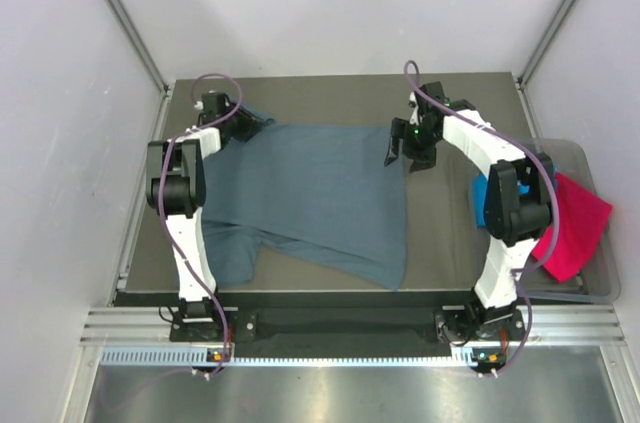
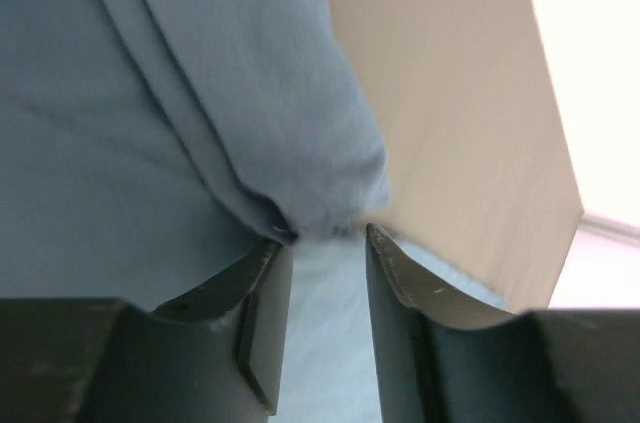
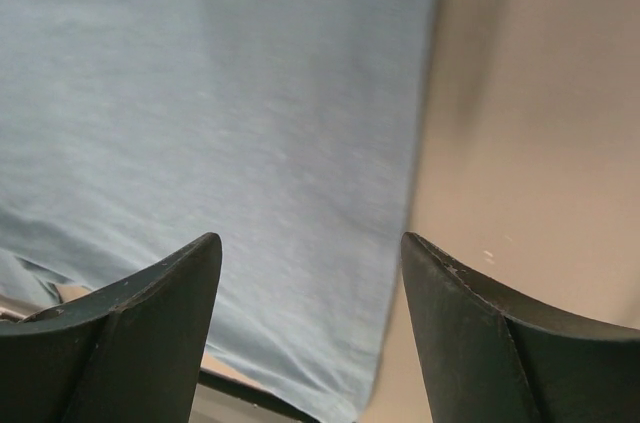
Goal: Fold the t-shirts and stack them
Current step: Flatten the tshirt out
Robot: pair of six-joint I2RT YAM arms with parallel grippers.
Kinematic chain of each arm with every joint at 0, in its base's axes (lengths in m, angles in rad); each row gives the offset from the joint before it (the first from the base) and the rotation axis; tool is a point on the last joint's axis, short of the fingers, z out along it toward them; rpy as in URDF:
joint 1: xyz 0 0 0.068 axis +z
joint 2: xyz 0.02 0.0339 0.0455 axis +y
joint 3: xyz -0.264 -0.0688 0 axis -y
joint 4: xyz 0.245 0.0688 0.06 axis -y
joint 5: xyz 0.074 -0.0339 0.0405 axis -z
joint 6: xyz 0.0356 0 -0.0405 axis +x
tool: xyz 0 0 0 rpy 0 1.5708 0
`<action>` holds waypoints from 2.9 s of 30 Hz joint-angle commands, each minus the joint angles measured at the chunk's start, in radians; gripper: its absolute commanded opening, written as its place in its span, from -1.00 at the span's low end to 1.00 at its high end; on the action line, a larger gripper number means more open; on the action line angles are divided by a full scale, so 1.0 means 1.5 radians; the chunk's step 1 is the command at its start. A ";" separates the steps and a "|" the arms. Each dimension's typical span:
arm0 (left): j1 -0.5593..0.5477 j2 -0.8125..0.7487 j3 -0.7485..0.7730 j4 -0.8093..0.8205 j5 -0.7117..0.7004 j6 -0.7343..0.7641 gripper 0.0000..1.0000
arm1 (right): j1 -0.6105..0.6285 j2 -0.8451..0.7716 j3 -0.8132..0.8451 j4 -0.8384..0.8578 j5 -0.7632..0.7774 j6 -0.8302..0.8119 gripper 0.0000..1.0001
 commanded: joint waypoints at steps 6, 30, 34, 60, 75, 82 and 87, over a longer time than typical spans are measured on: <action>0.007 -0.005 0.028 0.042 -0.064 -0.020 -0.15 | -0.036 -0.066 -0.038 0.013 -0.006 -0.004 0.46; -0.019 0.276 0.397 0.021 0.070 0.003 -1.00 | -0.047 -0.072 -0.070 0.005 -0.009 -0.018 0.55; -0.043 0.296 0.441 0.019 0.079 0.041 -0.80 | -0.047 -0.095 -0.129 0.026 -0.017 -0.011 0.58; 0.048 0.052 0.303 -0.197 -0.039 0.216 -0.24 | -0.045 -0.001 0.009 0.030 -0.008 -0.026 0.44; 0.150 0.125 0.443 -0.372 0.010 0.443 0.02 | -0.067 0.248 0.318 0.113 0.025 -0.056 0.15; 0.162 0.173 0.458 -0.339 0.006 0.433 0.08 | -0.068 0.291 0.348 0.154 0.007 -0.053 -0.13; 0.162 0.191 0.457 -0.322 0.020 0.425 0.15 | -0.068 0.316 0.362 0.154 0.016 -0.062 0.04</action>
